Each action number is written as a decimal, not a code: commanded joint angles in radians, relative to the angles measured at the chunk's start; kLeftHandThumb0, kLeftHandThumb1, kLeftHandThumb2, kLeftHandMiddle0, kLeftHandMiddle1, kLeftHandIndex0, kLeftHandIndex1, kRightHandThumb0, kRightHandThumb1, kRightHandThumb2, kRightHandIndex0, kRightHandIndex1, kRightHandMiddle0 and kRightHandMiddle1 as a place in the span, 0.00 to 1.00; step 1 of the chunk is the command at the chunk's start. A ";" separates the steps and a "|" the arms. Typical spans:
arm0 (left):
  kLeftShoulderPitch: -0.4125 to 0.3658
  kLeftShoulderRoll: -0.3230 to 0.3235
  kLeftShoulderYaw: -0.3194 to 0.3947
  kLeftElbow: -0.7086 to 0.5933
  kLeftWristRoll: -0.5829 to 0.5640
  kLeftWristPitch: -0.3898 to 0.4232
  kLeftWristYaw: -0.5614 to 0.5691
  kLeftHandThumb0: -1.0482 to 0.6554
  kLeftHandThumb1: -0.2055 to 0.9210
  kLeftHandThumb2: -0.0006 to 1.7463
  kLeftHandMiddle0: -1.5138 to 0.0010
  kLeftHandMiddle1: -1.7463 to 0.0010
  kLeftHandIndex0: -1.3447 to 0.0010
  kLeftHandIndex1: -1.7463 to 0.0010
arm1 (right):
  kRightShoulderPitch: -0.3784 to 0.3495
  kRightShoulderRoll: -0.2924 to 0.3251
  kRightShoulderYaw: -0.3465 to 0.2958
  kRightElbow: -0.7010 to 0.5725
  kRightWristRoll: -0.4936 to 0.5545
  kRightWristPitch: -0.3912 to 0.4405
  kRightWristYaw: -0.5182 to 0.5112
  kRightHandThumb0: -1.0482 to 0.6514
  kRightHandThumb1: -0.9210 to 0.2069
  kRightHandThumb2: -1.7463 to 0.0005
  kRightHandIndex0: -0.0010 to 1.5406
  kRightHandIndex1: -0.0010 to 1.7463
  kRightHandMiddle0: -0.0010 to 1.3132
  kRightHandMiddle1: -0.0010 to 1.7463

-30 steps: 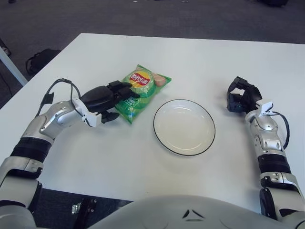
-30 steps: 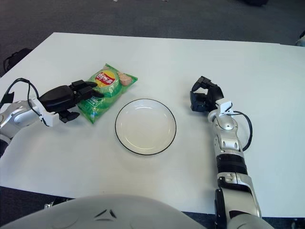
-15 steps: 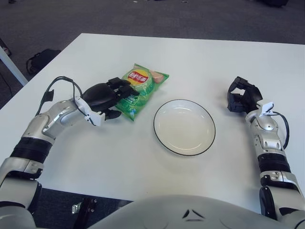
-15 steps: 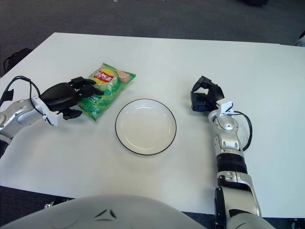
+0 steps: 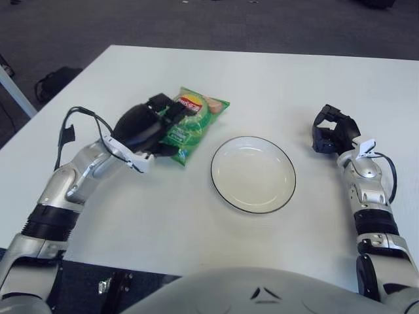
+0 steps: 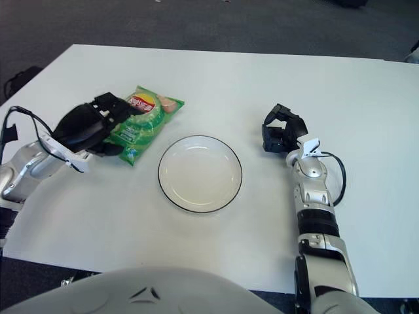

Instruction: Put the snack into the plate.

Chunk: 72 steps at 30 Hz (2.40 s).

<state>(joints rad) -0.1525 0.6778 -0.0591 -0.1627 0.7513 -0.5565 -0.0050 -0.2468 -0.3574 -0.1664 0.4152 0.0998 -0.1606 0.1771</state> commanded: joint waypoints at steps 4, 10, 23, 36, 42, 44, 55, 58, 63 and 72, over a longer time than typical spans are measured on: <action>0.061 0.002 0.050 -0.151 -0.043 0.069 -0.081 0.18 1.00 0.43 0.76 0.48 1.00 0.28 | 0.061 0.008 0.015 0.044 -0.020 0.049 0.011 0.33 0.53 0.25 0.86 1.00 0.47 1.00; 0.088 0.042 0.095 -0.245 -0.099 0.084 -0.169 0.20 1.00 0.40 0.76 0.48 1.00 0.29 | 0.062 0.010 0.014 0.039 -0.022 0.065 0.002 0.33 0.54 0.25 0.86 1.00 0.47 1.00; 0.107 0.028 0.187 -0.349 -0.015 0.108 -0.170 0.24 1.00 0.41 0.88 0.59 1.00 0.33 | 0.053 0.013 0.017 0.054 -0.026 0.055 -0.006 0.33 0.53 0.25 0.86 1.00 0.47 1.00; -0.072 -0.217 0.002 -0.169 0.234 0.390 -0.133 0.16 1.00 0.40 0.97 0.76 1.00 0.68 | 0.054 0.018 0.024 0.049 -0.028 0.059 -0.012 0.33 0.53 0.25 0.87 1.00 0.46 1.00; -0.129 -0.283 -0.059 -0.159 0.338 0.553 -0.223 0.13 1.00 0.41 0.99 0.83 1.00 0.81 | 0.060 0.021 0.025 0.037 -0.025 0.064 -0.017 0.34 0.52 0.26 0.87 1.00 0.46 1.00; -0.132 -0.298 -0.072 -0.168 0.367 0.602 -0.255 0.11 1.00 0.42 1.00 0.88 1.00 0.86 | 0.063 0.022 0.026 0.031 -0.024 0.066 -0.019 0.34 0.52 0.26 0.87 1.00 0.46 1.00; -0.258 -0.418 -0.172 -0.010 0.470 0.813 -0.306 0.01 1.00 0.50 1.00 1.00 1.00 1.00 | 0.079 0.019 0.037 -0.021 -0.027 0.100 -0.026 0.34 0.52 0.26 0.86 1.00 0.46 1.00; -0.280 -0.439 -0.195 0.019 0.484 0.858 -0.320 0.00 1.00 0.53 1.00 1.00 1.00 1.00 | 0.085 0.017 0.036 -0.032 -0.024 0.109 -0.025 0.34 0.52 0.26 0.86 1.00 0.46 1.00; -0.309 -0.496 -0.245 0.054 0.527 0.951 -0.352 0.00 1.00 0.57 1.00 1.00 1.00 1.00 | 0.087 0.012 0.036 -0.032 -0.024 0.112 -0.021 0.33 0.53 0.25 0.86 1.00 0.47 1.00; -0.361 -0.587 -0.299 0.137 0.585 1.119 -0.407 0.00 1.00 0.63 1.00 1.00 1.00 1.00 | 0.084 0.006 0.035 -0.018 -0.019 0.093 0.002 0.33 0.54 0.24 0.86 1.00 0.47 1.00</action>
<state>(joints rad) -0.4775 0.1022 -0.3496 -0.0524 1.3082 0.5159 -0.3889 -0.2168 -0.3611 -0.1519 0.3433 0.0990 -0.1130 0.1550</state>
